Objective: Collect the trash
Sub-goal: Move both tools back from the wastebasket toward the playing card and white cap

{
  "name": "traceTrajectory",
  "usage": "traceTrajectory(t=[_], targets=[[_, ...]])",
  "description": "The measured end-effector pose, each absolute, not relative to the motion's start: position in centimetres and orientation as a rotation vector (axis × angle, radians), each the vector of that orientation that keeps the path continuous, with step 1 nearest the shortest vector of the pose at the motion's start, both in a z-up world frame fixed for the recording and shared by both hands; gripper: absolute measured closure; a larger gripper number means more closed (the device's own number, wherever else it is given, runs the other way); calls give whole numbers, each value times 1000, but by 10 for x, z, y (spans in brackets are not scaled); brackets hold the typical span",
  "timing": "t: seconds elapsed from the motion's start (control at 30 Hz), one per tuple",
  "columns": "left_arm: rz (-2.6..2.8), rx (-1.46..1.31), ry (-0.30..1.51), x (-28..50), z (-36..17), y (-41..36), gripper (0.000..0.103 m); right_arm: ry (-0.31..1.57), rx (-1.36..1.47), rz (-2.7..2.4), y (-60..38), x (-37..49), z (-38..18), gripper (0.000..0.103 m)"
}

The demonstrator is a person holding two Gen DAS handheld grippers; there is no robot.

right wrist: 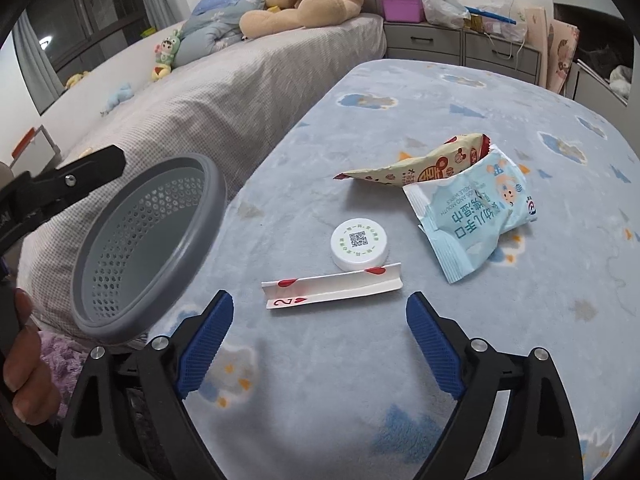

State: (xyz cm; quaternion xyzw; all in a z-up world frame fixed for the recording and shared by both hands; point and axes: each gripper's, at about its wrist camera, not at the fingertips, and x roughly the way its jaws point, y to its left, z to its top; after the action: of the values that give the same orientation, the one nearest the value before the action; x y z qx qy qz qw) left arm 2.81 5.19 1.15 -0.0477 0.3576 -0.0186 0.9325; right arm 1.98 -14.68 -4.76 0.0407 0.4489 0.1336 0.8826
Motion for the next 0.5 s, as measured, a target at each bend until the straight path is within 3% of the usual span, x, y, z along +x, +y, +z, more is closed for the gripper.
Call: traceTrajectory(t=[0.5], targets=[[-36,-134,773,38,5,61,26,1004,-30,226,-130,46,-70,8]])
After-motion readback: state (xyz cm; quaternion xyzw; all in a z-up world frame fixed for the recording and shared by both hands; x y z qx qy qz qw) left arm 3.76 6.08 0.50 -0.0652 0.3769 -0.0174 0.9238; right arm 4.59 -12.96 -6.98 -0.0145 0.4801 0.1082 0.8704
